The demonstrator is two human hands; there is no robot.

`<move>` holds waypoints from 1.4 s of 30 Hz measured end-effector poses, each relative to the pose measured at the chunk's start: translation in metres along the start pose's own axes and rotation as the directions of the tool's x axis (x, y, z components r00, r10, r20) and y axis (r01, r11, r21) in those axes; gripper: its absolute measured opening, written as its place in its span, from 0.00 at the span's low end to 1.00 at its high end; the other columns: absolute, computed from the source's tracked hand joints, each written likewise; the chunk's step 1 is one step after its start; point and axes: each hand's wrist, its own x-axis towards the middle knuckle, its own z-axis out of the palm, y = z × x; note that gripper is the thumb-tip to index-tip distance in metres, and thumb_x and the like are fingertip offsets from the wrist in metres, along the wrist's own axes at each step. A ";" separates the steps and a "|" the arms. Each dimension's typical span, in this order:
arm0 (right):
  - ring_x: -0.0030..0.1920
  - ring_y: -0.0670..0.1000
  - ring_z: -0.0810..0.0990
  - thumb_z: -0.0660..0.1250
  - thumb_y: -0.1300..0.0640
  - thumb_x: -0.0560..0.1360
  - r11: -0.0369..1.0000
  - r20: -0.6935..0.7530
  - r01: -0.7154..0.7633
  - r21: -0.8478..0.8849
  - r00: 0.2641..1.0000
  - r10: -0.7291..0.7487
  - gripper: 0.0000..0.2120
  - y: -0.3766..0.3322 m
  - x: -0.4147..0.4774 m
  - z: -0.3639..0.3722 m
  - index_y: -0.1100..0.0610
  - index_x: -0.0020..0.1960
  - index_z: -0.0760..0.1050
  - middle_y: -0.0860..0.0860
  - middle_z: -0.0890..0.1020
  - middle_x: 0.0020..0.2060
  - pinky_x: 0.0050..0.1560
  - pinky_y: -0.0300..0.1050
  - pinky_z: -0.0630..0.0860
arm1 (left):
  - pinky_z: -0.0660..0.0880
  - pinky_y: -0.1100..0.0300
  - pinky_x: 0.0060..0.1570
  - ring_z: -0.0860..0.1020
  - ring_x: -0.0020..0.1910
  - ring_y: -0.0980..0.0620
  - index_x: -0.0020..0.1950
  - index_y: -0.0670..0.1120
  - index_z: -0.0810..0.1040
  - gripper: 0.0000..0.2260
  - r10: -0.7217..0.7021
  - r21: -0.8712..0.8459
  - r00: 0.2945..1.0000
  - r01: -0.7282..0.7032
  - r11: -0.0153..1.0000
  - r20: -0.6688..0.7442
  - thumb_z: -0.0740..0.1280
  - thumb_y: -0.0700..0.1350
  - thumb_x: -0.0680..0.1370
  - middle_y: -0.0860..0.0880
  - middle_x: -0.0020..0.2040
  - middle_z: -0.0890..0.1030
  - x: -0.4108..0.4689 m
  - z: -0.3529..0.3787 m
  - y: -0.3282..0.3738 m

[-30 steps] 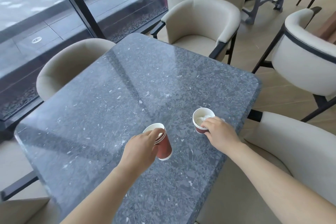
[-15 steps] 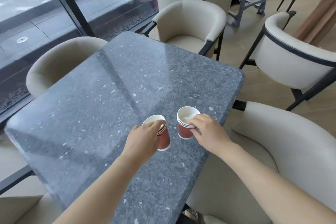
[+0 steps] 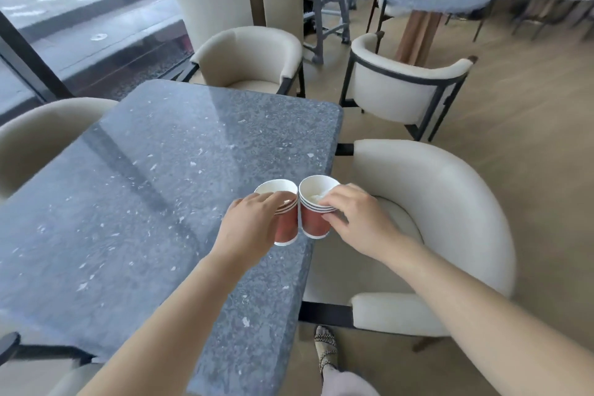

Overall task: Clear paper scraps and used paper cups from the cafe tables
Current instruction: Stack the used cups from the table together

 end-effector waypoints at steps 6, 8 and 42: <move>0.47 0.54 0.77 0.70 0.62 0.70 0.994 -0.121 -0.107 -0.009 0.987 0.105 0.09 -0.038 -0.076 -0.026 0.57 0.51 0.80 0.51 0.82 0.46 0.50 0.38 0.70 | 0.74 0.50 0.50 0.78 0.52 0.43 0.60 0.51 0.75 0.18 0.084 -0.079 0.995 -0.088 0.993 -0.058 0.63 0.36 0.72 0.50 0.54 0.82 -0.046 -0.009 0.043; 0.48 0.54 0.77 0.70 0.61 0.71 0.992 -0.142 -0.126 -0.004 0.982 0.125 0.09 -0.048 -0.099 -0.036 0.57 0.51 0.80 0.51 0.82 0.46 0.49 0.44 0.74 | 0.75 0.48 0.49 0.79 0.50 0.42 0.60 0.50 0.76 0.18 0.104 -0.114 0.992 -0.112 0.987 -0.078 0.64 0.36 0.72 0.48 0.53 0.82 -0.058 -0.010 0.058; 0.45 0.45 0.76 0.71 0.61 0.70 0.725 -0.669 -0.684 -0.080 0.577 0.470 0.06 0.156 -0.472 -0.362 0.55 0.47 0.80 0.46 0.80 0.44 0.48 0.36 0.70 | 0.76 0.54 0.43 0.79 0.43 0.48 0.54 0.52 0.79 0.11 0.754 -0.455 0.648 -0.705 0.544 -0.103 0.67 0.42 0.72 0.53 0.47 0.82 0.030 0.145 0.587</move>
